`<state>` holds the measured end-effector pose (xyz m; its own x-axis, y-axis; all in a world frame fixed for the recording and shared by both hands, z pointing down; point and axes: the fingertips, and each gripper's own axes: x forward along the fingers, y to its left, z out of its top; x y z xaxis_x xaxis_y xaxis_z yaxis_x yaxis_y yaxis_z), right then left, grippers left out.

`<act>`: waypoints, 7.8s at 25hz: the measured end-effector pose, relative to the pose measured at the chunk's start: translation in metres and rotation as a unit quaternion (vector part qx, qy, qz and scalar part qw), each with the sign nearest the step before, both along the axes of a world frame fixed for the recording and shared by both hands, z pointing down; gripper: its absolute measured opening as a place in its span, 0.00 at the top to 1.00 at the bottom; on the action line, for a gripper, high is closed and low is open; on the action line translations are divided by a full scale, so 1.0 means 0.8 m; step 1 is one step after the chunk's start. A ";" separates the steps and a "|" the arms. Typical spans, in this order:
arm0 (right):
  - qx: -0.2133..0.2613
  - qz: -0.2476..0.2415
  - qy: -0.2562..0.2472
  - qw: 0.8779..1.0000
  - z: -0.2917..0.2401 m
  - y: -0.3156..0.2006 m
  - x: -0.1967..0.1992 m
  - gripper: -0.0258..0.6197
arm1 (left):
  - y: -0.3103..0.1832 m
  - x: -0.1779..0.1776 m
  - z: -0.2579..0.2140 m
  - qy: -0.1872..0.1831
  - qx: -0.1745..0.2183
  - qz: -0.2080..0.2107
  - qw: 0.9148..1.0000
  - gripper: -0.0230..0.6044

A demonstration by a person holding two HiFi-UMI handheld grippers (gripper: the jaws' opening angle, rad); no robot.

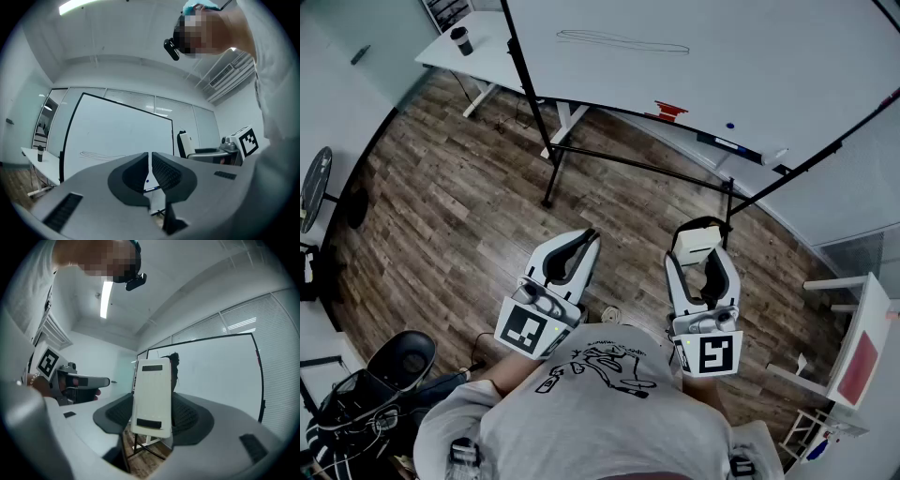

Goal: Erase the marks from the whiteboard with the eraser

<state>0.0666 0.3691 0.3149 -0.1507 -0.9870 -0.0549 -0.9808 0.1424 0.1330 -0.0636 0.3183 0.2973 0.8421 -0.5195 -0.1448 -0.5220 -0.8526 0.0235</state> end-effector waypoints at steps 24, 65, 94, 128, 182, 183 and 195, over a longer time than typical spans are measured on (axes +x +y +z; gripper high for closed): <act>0.004 -0.010 -0.005 1.000 0.008 -0.021 0.054 0.55 | -0.021 0.052 0.015 0.005 -0.007 -0.001 1.000 0.90; -0.006 -0.009 0.016 1.000 0.005 -0.445 0.044 0.56 | -0.436 0.048 0.015 -0.006 -0.016 0.011 1.000 0.91; 0.007 0.042 0.094 0.995 -0.004 -0.496 0.192 0.56 | -0.473 0.178 0.000 -0.010 -0.015 0.021 1.000 0.93; -0.024 0.158 0.395 0.905 0.006 -0.621 0.320 0.56 | -0.477 0.174 -0.006 -0.004 -0.011 0.030 0.999 0.93; -0.032 0.053 0.485 0.872 0.152 -0.659 0.240 0.56 | -0.470 0.162 -0.001 -0.005 -0.010 -0.002 1.000 0.93; -0.034 0.051 0.488 0.870 0.158 -0.661 0.237 0.56 | -0.470 0.160 0.000 -0.006 -0.011 -0.005 1.000 0.93; -0.075 0.022 0.526 0.847 0.210 -0.672 0.213 0.56 | -0.464 0.138 0.001 -0.008 -0.014 -0.025 1.000 0.93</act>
